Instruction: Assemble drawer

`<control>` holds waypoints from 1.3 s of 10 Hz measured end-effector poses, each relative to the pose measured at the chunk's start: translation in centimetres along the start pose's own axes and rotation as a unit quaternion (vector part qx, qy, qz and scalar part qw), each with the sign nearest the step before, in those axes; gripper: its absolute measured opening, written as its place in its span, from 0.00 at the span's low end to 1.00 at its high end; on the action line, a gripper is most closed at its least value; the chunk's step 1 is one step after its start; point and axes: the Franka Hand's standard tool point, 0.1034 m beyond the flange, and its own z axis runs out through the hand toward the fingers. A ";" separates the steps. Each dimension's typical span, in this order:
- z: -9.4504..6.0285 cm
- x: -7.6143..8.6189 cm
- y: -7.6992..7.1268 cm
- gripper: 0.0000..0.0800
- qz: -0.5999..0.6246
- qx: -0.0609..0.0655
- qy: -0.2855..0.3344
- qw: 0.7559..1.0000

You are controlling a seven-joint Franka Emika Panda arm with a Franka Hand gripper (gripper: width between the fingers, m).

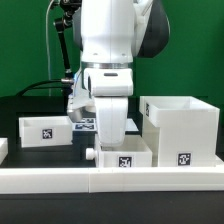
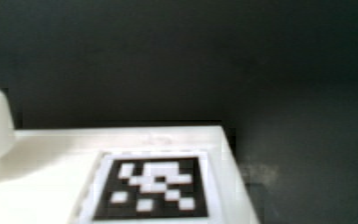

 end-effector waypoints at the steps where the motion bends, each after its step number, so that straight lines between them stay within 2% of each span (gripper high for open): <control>1: 0.1 -0.1 -0.1 0.05 0.001 0.001 0.000 1.000; 7: 0.1 0.1 0.0 0.05 0.003 0.001 0.001 1.000; 8: 0.3 0.1 0.0 0.05 0.004 -0.009 0.001 1.000; 13: 0.4 0.9 0.0 0.05 -0.017 -0.010 -0.002 1.000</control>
Offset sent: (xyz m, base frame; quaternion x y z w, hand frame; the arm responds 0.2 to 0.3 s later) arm 0.0043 0.0091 0.0054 -0.0250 0.0187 -0.0155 0.9994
